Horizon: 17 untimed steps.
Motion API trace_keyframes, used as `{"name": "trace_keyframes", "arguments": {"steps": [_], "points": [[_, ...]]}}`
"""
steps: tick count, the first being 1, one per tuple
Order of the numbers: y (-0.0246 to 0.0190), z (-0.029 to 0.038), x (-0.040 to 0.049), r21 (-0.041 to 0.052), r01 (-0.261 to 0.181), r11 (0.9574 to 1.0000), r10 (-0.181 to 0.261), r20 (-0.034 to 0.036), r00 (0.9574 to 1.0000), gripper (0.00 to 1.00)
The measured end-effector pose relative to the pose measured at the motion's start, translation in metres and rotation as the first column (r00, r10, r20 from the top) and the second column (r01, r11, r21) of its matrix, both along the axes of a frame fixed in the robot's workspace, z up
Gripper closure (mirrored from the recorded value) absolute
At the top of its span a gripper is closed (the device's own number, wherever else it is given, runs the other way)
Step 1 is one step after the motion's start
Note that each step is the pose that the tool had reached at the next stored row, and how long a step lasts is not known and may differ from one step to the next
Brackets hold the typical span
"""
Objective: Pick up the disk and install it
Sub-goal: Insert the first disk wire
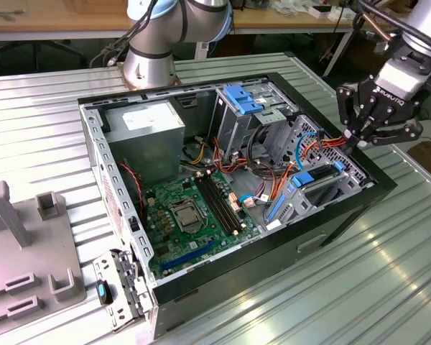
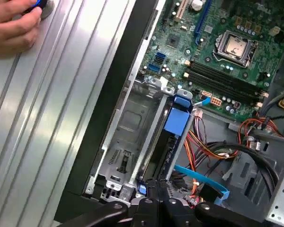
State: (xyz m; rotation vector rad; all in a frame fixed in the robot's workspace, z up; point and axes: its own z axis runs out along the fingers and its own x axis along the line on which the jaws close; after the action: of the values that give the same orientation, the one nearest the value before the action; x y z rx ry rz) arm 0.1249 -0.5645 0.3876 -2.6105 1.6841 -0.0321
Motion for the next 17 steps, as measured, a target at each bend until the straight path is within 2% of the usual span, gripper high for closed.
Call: {"name": "trace_keyframes", "arguments": {"steps": [1,5,6,9,11,12,14,17], "points": [[0.0079,-0.0008,0.0110,0.0000,-0.068,0.9977,0.068,-0.0001,0.9977,0.89],[0.0218,-0.0011,0.0167,-0.0002,-0.068,0.9977,0.068,-0.0004,0.9977,0.89],[0.0288,-0.0012,0.0178,0.0000,-0.068,0.9977,0.068,-0.0004,0.9977,0.89],[0.0433,-0.0016,0.0198,-0.0002,-0.071,0.9975,0.071,-0.0005,0.9975,0.89],[0.0448,-0.0022,0.0199,0.0000,-0.093,0.9957,0.093,-0.0005,0.9957,0.89],[0.0448,-0.0024,0.0199,-0.0003,-0.122,0.9925,0.122,-0.0005,0.9925,0.89],[0.0449,-0.0030,0.0203,-0.0001,-0.187,0.9823,0.187,-0.0005,0.9823,0.89],[0.0448,-0.0036,0.0205,-0.0002,-0.243,0.9701,0.243,-0.0005,0.9701,0.89]]}}
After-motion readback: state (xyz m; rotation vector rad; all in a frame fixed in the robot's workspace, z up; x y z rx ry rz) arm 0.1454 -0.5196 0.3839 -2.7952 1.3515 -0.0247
